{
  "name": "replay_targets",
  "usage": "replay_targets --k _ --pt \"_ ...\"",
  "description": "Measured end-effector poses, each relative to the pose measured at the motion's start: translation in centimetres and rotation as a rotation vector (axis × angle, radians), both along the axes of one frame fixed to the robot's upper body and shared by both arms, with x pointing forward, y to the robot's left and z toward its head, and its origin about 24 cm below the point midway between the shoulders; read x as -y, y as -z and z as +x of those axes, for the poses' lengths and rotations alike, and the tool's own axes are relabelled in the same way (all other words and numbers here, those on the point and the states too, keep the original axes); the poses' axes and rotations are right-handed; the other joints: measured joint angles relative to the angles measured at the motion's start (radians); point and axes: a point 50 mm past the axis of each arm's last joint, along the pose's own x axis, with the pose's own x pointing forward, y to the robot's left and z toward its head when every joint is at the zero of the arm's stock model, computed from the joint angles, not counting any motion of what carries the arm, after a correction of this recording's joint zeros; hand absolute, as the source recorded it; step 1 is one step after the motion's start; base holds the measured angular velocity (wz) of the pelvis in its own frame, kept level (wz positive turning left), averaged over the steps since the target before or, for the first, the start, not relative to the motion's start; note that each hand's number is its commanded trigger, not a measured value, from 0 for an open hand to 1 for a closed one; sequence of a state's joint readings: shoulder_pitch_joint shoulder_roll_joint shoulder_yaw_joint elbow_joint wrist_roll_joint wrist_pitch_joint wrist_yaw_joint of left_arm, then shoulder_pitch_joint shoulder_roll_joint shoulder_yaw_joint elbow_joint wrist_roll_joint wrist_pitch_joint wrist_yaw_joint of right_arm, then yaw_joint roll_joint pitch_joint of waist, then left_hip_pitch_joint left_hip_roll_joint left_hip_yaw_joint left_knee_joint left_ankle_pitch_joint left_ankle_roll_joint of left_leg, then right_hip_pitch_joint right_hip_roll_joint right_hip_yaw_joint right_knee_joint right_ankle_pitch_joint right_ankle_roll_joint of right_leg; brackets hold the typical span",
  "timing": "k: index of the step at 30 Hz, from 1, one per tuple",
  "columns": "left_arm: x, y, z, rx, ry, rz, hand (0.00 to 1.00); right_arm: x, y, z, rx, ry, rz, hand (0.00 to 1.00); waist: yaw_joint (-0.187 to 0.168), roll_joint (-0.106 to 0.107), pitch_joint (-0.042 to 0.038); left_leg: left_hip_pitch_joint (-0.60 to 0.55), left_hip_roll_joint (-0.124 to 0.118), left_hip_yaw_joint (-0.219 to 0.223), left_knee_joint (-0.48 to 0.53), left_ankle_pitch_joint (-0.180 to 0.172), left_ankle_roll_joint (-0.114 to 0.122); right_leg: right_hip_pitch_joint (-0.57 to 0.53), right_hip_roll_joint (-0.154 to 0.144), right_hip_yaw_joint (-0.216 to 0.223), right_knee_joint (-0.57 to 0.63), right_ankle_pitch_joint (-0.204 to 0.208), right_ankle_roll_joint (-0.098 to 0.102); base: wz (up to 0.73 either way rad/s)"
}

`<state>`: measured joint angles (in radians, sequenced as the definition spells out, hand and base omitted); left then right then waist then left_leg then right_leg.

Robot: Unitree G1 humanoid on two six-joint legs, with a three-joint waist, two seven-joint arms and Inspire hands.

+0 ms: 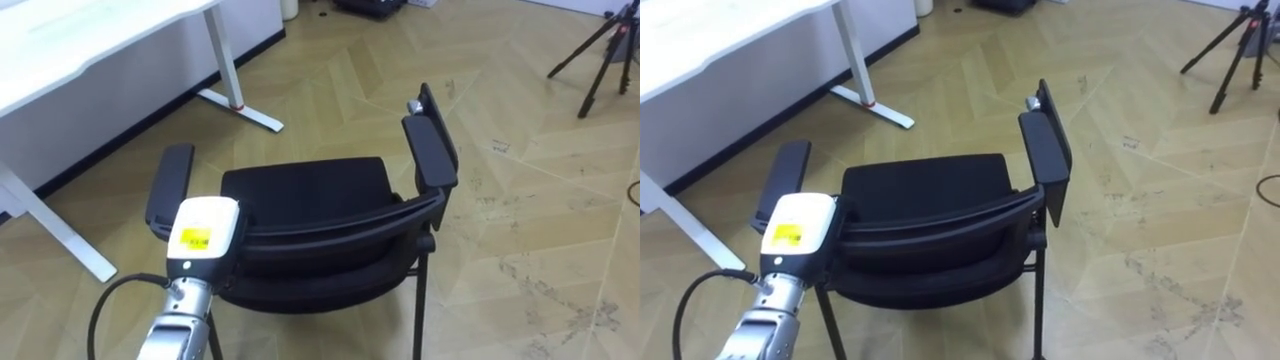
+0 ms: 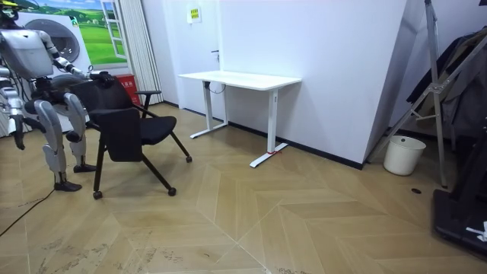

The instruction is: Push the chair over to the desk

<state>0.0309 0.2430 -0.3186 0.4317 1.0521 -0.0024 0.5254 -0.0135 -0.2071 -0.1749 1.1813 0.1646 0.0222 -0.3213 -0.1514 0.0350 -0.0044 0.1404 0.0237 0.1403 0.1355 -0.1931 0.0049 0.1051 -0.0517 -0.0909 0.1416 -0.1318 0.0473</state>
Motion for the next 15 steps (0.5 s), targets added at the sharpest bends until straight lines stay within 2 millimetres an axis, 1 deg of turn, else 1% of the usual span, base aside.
replay_targets --k 2,6,9,10,12,14,15 --pt "-0.3 -0.1 0.0 0.004 -0.001 0.007 1.00 0.6 -0.9 1.6 0.043 0.008 -0.087 0.00 -0.004 -0.005 -0.0009 -0.005 0.000 0.000 0.002 0.000 0.000 -0.003 0.000 0.000 0.000 0.000 0.000 0.00" --pt "-0.5 -0.3 0.2 0.013 0.002 0.014 1.00 1.5 -2.4 3.6 0.125 0.033 -0.194 0.00 0.002 -0.011 -0.0031 -0.012 0.000 0.003 0.002 0.000 0.000 -0.017 0.000 0.004 0.007 -0.001 0.000 -0.03" --pt "-0.5 -0.6 0.3 0.015 0.013 0.017 1.00 2.5 -4.0 5.2 0.202 0.057 -0.274 0.00 0.016 -0.016 -0.0016 -0.012 0.000 0.011 0.000 0.000 0.000 -0.023 0.000 0.011 0.011 -0.002 0.000 -0.07" --pt "-0.6 -0.7 0.4 0.015 0.017 0.021 1.00 2.8 -4.8 6.0 0.244 0.057 -0.298 0.00 0.019 -0.020 -0.0009 -0.012 0.000 0.012 0.000 0.000 0.000 -0.024 0.000 0.012 0.010 -0.002 0.000 0.00" --pt "-0.8 -0.8 0.4 0.015 0.022 0.028 1.00 2.8 -5.9 7.2 0.312 0.052 -0.330 0.00 0.021 -0.026 -0.0014 -0.011 0.001 0.012 0.000 0.000 0.000 -0.023 0.000 0.012 0.009 -0.002 0.000 0.00" --pt "-0.9 -1.0 0.5 0.017 0.025 0.030 1.00 2.8 -7.1 8.4 0.369 0.005 -0.375 0.00 0.023 -0.029 -0.0010 -0.011 0.001 0.017 0.000 0.000 0.000 -0.025 0.000 0.015 0.009 -0.002 0.000 -0.04" --pt "-0.9 -1.1 0.5 0.016 0.027 0.032 1.00 2.6 -8.2 9.4 0.421 -0.034 -0.409 0.00 0.026 -0.028 -0.0012 -0.013 0.001 0.023 0.000 0.000 0.000 -0.030 0.000 0.020 0.012 -0.002 0.000 -0.10"
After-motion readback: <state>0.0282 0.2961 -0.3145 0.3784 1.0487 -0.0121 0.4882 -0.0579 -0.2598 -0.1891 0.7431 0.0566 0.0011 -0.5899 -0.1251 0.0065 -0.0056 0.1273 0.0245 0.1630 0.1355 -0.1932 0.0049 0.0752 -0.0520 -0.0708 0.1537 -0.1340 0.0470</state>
